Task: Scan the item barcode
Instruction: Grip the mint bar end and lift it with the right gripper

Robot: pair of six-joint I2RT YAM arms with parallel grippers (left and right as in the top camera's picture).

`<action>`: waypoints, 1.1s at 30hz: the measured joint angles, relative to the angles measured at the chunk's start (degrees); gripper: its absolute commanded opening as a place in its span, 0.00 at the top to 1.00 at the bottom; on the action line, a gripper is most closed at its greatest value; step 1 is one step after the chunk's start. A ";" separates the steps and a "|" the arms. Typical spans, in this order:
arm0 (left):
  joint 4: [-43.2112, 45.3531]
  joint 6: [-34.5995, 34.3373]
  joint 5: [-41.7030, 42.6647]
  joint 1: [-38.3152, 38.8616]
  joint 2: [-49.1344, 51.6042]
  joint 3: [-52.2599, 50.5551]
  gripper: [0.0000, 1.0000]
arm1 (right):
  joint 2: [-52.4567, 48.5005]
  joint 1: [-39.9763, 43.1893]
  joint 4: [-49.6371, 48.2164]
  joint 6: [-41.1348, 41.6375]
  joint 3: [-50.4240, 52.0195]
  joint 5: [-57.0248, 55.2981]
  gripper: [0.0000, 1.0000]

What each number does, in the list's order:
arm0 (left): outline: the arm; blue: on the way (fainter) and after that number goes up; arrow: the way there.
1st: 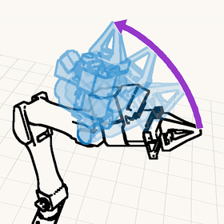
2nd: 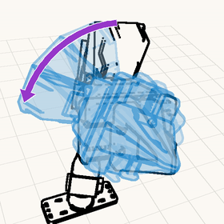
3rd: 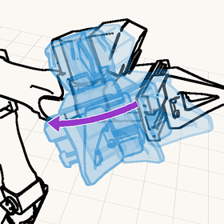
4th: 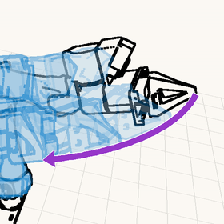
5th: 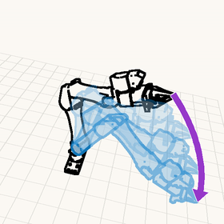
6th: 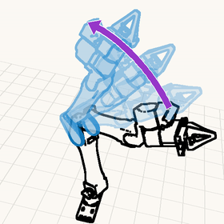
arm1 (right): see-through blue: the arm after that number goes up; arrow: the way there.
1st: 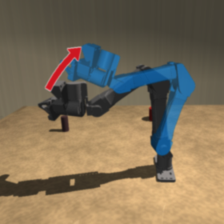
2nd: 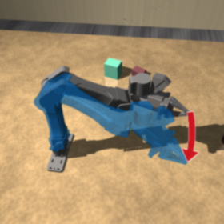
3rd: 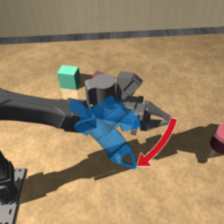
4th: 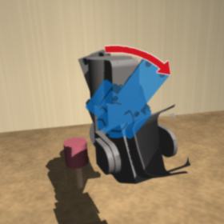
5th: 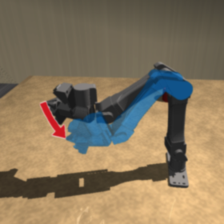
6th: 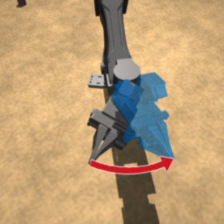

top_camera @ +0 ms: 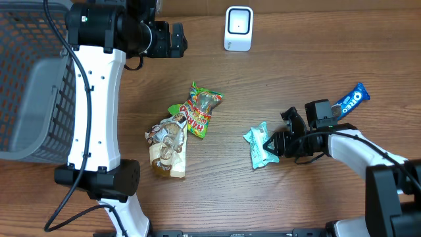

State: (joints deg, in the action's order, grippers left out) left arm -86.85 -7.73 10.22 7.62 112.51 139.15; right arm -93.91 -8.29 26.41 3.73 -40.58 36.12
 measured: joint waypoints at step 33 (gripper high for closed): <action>0.00 0.00 0.02 0.00 0.00 0.00 0.00 | 11.08 -8.33 24.20 2.36 -27.15 -14.43 0.96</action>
State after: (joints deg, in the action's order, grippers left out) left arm -86.85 -7.73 10.24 7.62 112.51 139.15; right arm -82.83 -16.62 50.61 6.09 -67.72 21.69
